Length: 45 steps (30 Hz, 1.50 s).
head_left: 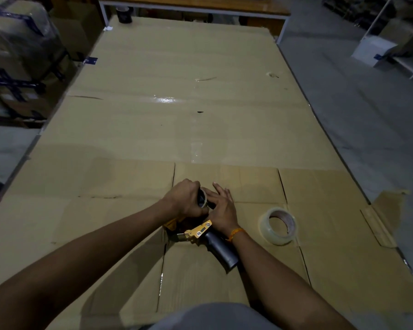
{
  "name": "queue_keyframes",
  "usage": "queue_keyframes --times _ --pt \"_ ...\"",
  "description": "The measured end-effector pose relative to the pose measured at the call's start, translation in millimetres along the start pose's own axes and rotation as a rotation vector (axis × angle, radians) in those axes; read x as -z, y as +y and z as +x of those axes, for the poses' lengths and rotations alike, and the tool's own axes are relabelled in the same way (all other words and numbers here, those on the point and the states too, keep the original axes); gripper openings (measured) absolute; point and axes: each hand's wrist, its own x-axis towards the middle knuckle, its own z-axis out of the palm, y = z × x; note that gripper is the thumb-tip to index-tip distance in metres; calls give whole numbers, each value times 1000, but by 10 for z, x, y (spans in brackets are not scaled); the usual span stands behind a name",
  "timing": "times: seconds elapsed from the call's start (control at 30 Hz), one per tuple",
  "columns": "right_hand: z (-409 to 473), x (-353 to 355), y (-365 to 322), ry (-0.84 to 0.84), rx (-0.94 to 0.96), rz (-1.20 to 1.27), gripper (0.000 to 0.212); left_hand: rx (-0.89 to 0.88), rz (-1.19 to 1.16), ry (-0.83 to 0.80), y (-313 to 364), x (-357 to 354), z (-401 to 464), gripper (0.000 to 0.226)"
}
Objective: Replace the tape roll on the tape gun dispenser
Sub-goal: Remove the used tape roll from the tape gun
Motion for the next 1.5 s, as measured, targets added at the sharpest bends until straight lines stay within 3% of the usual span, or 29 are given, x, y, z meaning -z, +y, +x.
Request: queue_keyframes --times 0.23,0.43,0.7,0.83,1.0,1.13,1.3,1.5 --pt "-69 -7 -27 67 -30 70 73 -24 55 -7 10 100 -21 53" --pt "-54 17 -35 19 -38 58 76 -109 33 -74 -39 204 -30 55" --pt "-75 22 -22 51 10 50 64 48 98 1 108 155 -36 53" --pt "-45 47 -22 -15 33 73 75 51 103 -54 83 220 41 64" --pt "45 18 -40 -24 6 79 88 12 1 12 109 226 146 64" --pt "35 -26 -32 61 13 52 85 -26 47 -60 66 131 143 77" --pt "48 -57 -52 43 15 -69 80 2 66 -76 21 139 118 69" --pt "42 -55 -84 49 -1 -75 75 -2 103 -94 42 182 90 78"
